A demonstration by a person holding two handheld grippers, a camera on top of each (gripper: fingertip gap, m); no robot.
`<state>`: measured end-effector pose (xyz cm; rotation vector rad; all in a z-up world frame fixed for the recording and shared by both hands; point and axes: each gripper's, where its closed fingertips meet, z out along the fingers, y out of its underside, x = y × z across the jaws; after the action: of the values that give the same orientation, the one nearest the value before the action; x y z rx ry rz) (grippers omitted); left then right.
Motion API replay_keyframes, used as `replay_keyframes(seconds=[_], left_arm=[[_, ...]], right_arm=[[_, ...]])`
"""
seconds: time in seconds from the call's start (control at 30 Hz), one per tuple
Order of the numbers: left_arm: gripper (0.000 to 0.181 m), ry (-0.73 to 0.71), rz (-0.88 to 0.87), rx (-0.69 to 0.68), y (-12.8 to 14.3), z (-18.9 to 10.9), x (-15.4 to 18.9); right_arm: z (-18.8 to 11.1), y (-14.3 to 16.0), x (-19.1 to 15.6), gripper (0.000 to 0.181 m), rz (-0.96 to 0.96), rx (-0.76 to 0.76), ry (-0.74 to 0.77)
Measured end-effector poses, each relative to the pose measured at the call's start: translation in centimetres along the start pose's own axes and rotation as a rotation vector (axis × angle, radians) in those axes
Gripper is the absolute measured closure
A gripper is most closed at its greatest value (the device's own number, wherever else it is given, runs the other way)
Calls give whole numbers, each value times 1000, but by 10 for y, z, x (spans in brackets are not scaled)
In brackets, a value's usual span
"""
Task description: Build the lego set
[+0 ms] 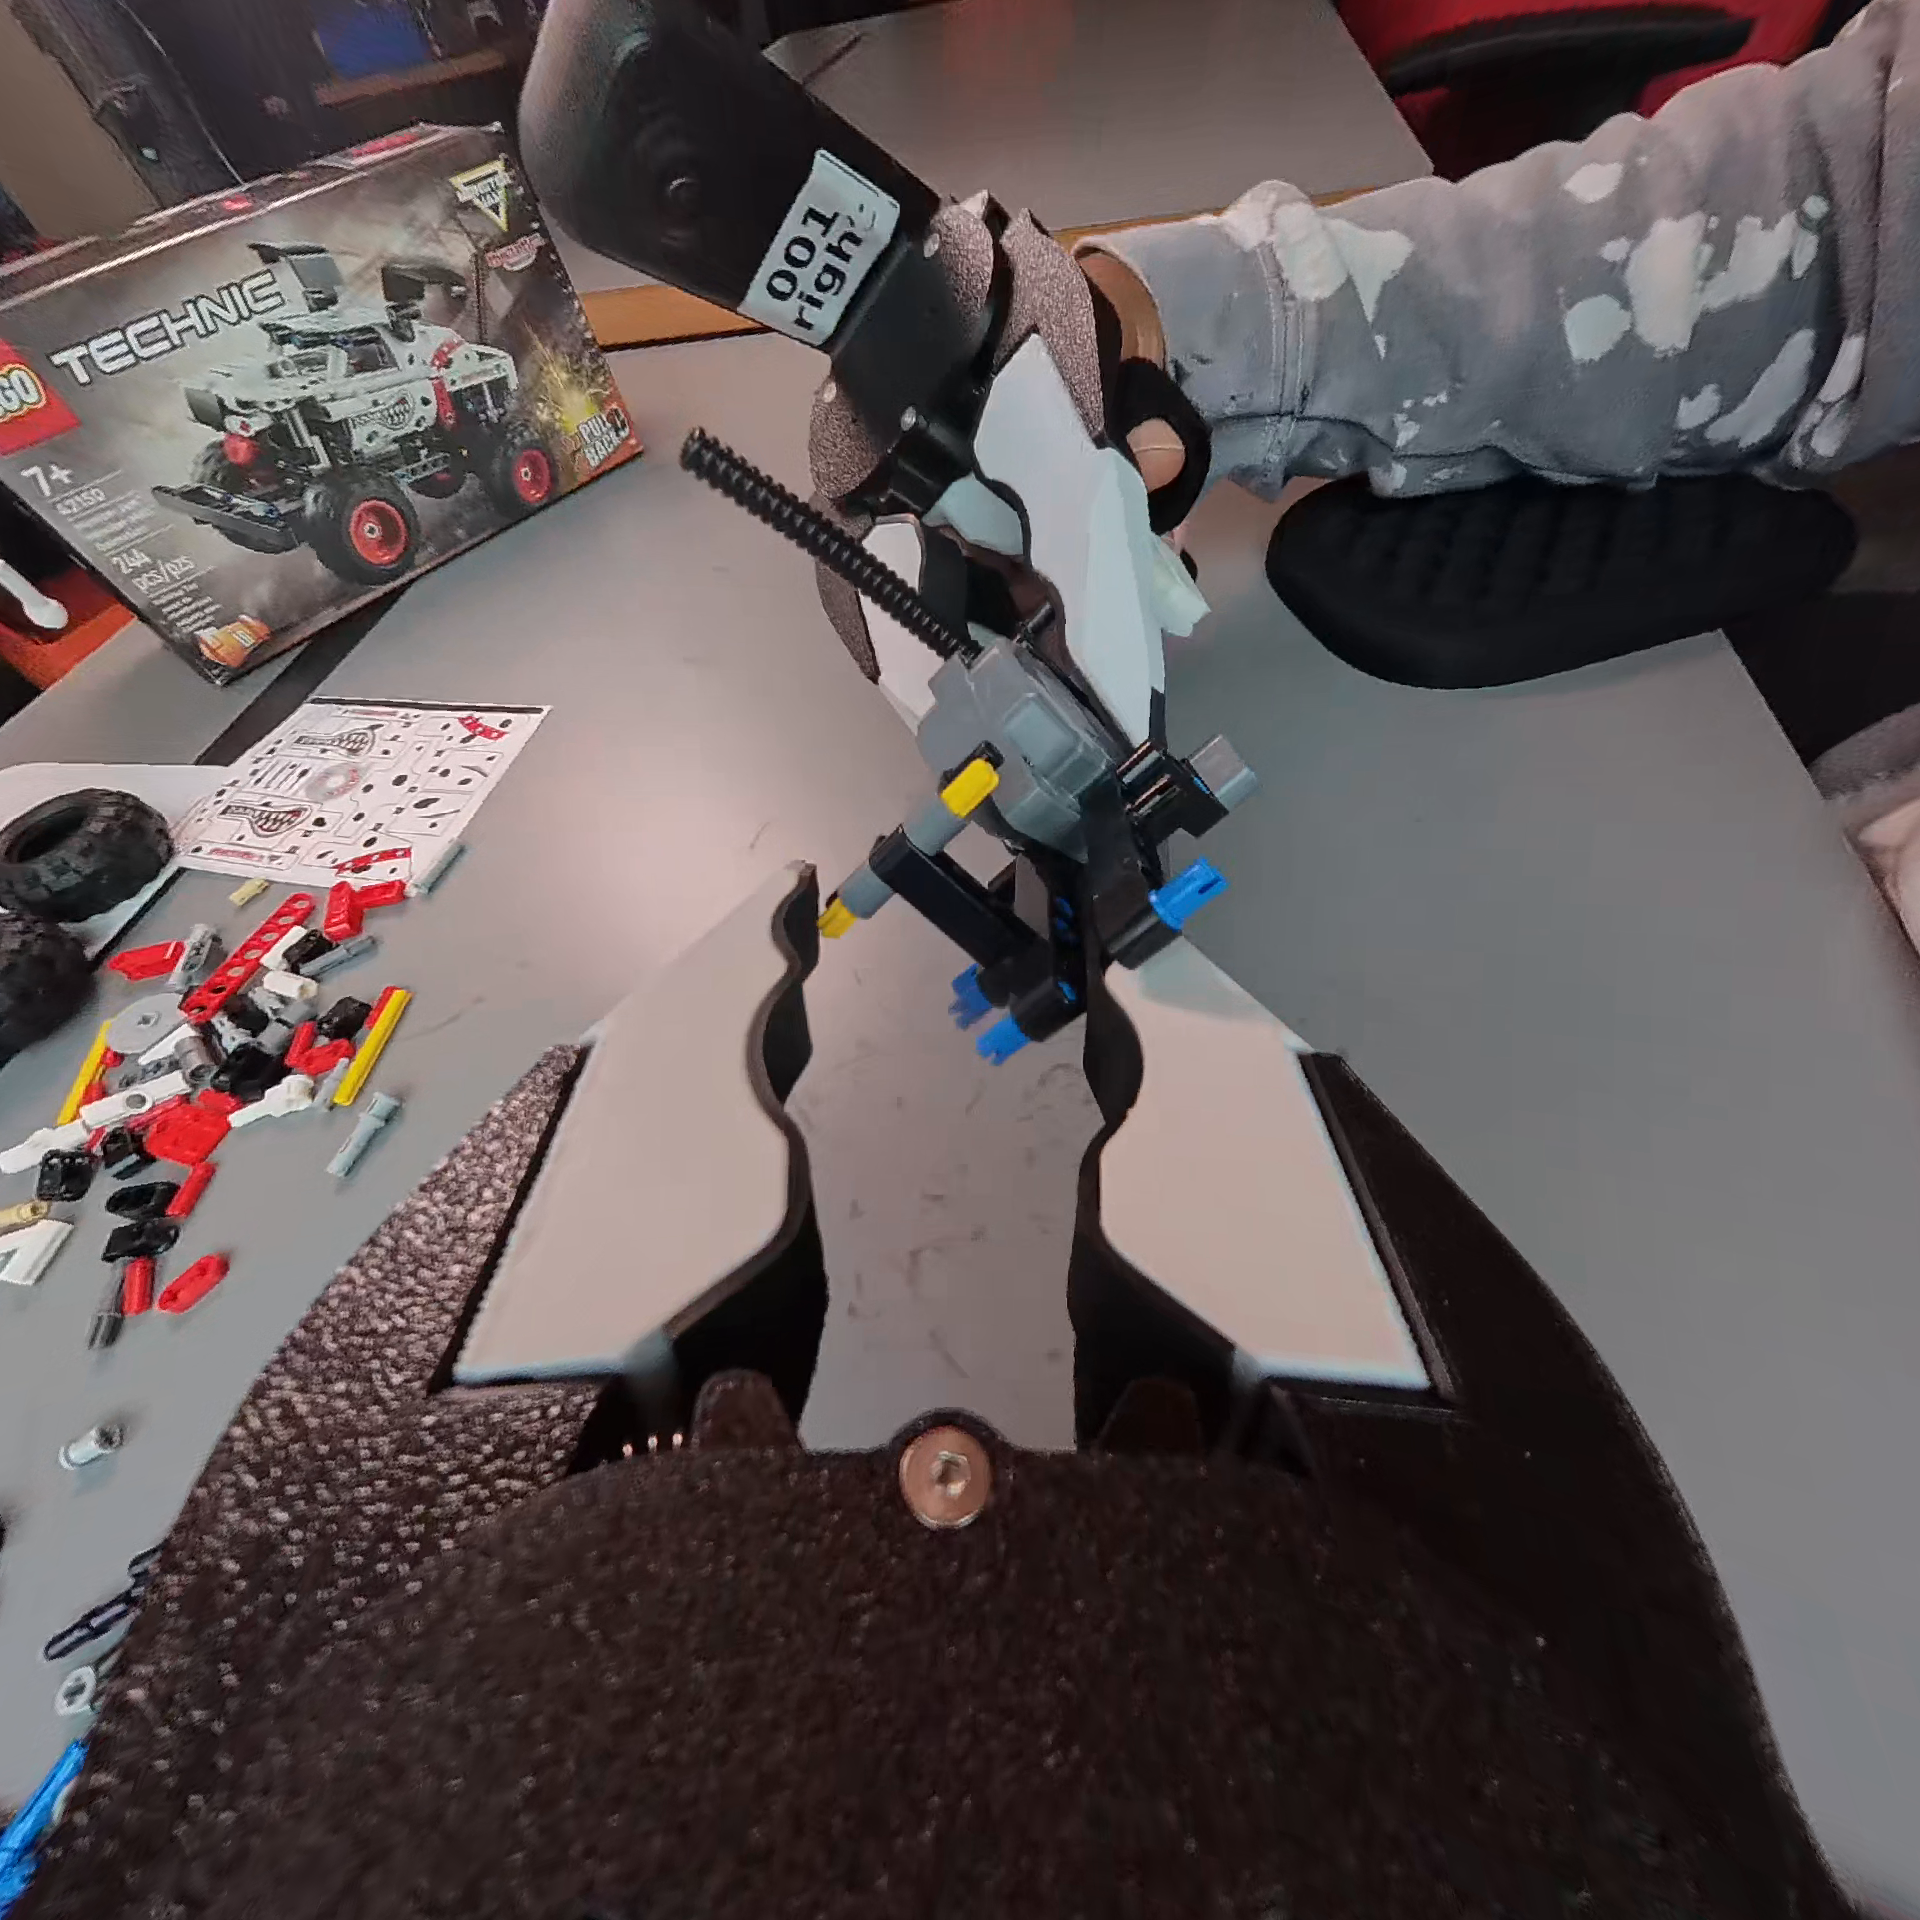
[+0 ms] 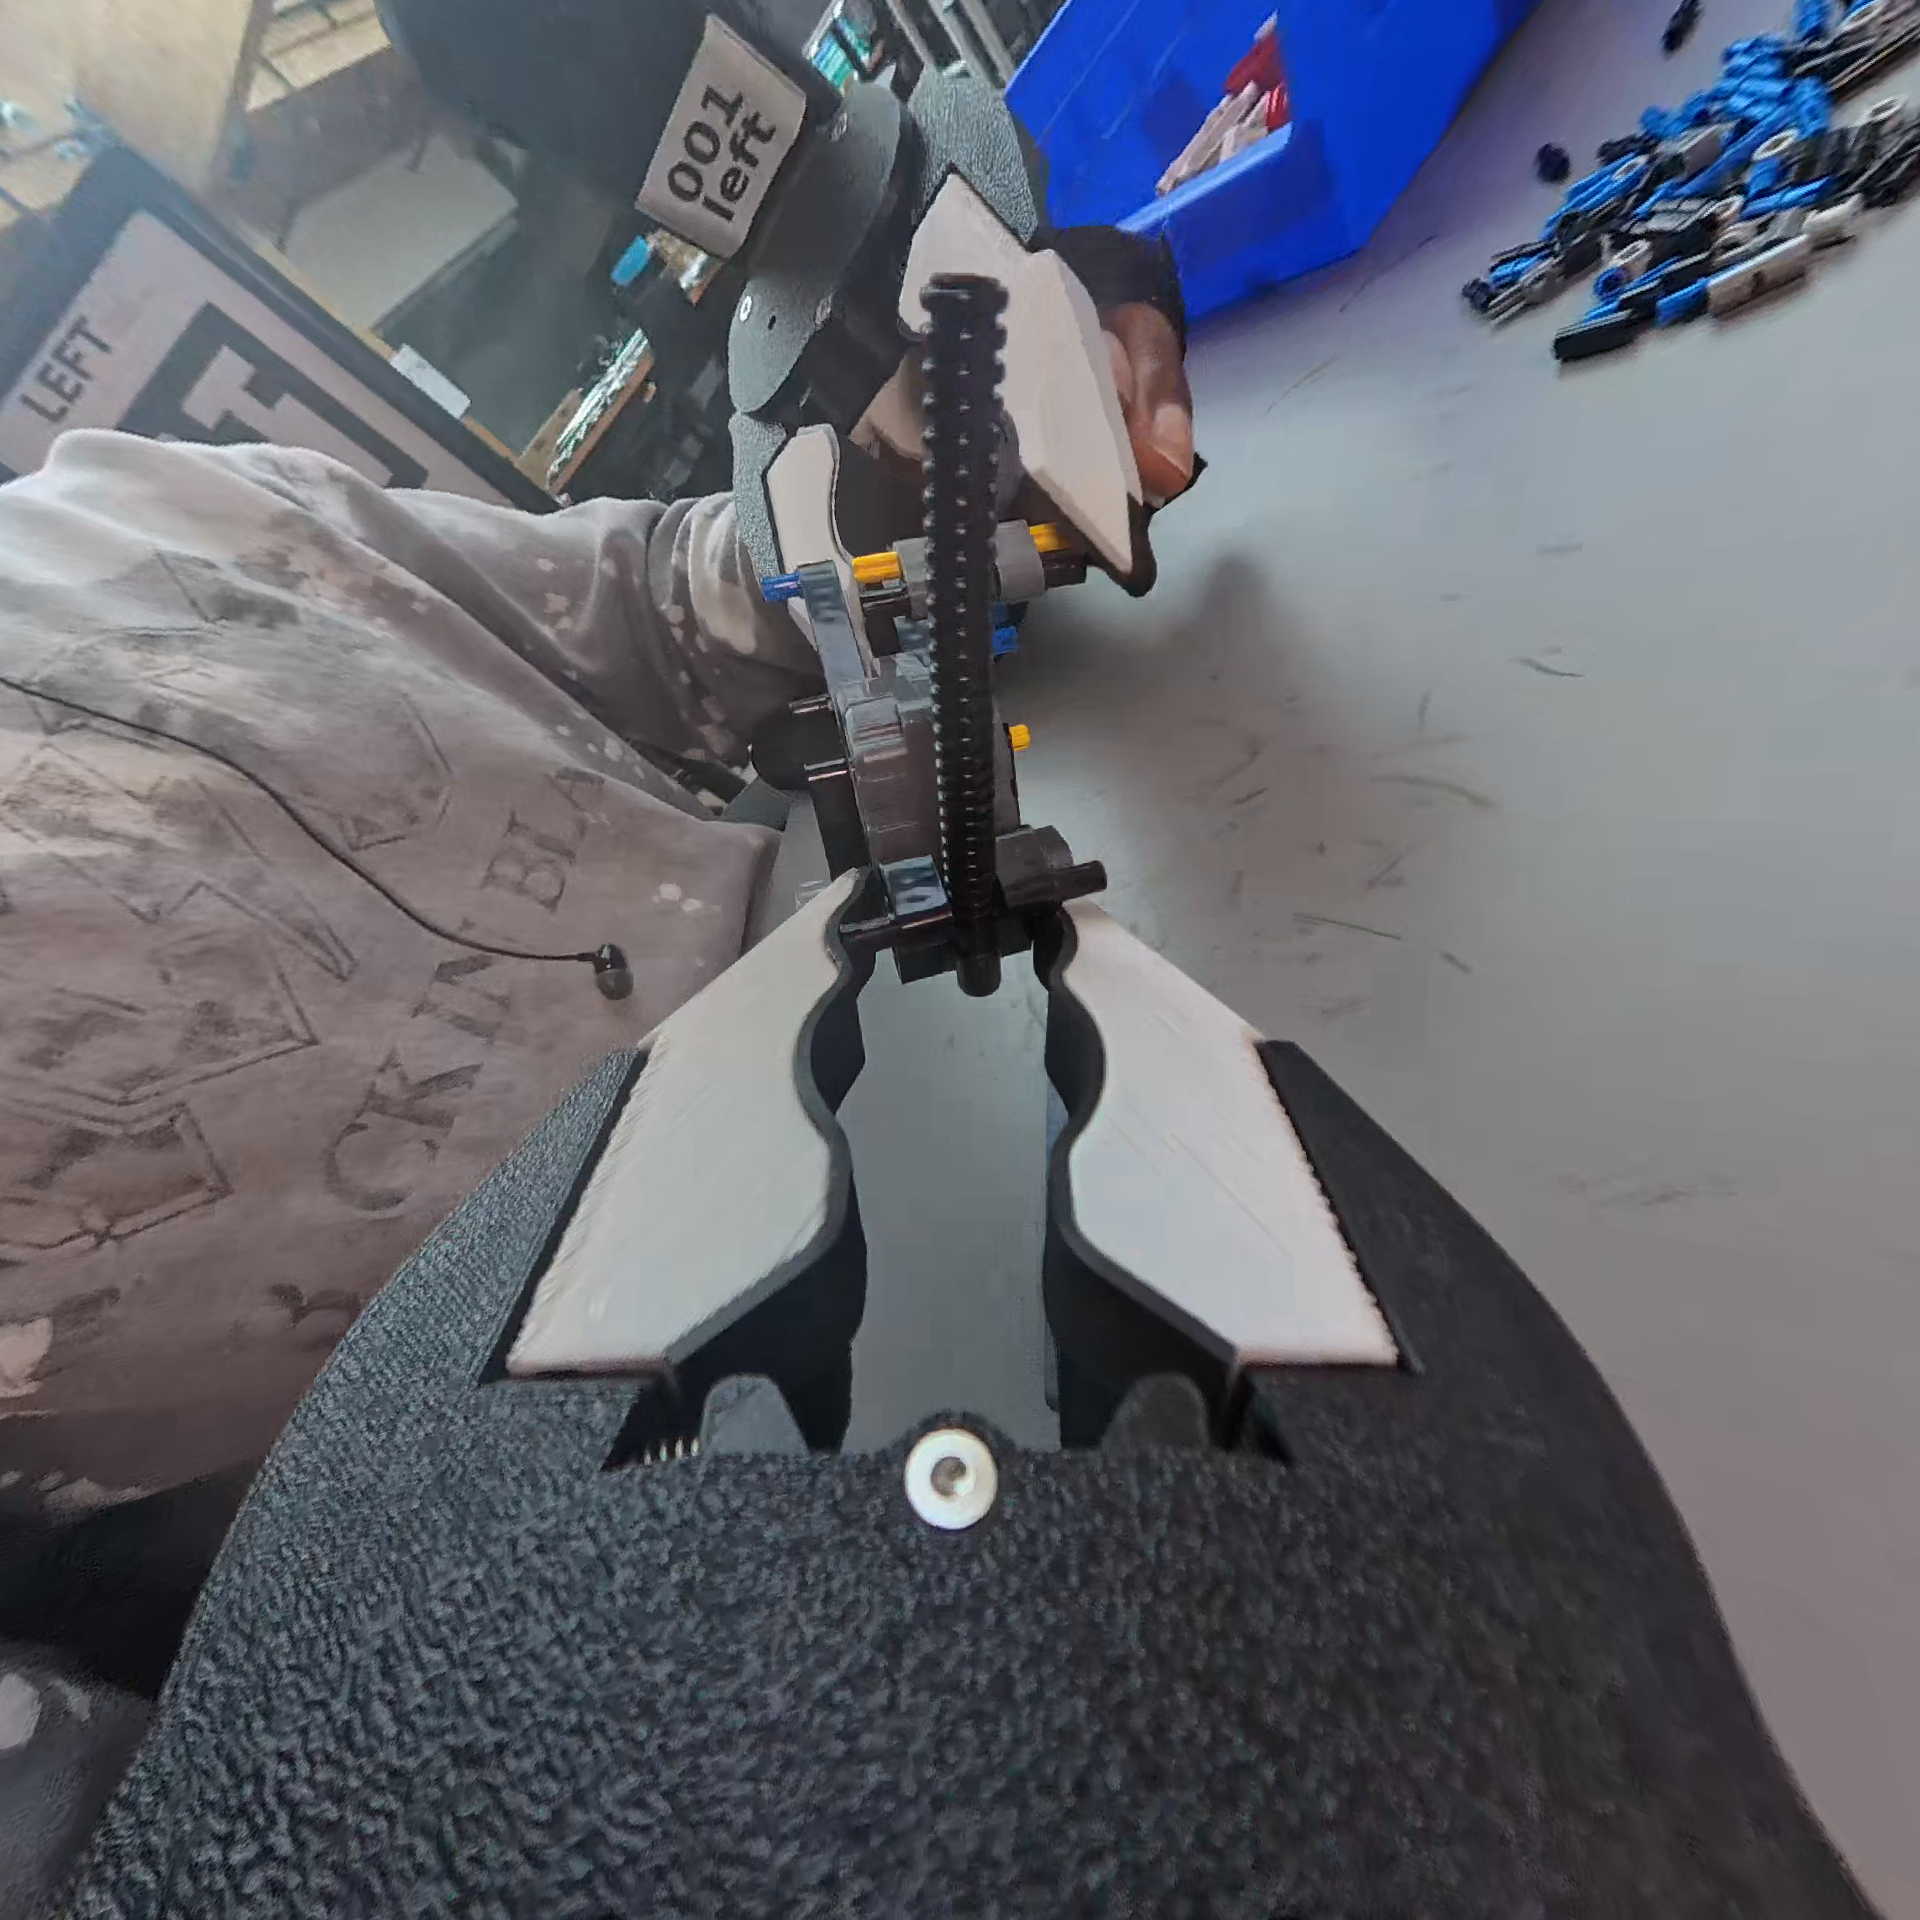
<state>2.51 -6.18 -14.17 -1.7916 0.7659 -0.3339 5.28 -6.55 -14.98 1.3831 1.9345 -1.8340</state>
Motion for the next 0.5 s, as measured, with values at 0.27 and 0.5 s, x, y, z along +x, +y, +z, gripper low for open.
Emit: replay_keyframes(seconds=[0.27,0.5], left_arm=[[133,-36,-63,-124,24,5,-11],[133,-36,-112,-203,38,10,-11]], right_arm=[[-1,11,30,143,-18,-114,230],[-4,21,39,134,-82,-202,323]])
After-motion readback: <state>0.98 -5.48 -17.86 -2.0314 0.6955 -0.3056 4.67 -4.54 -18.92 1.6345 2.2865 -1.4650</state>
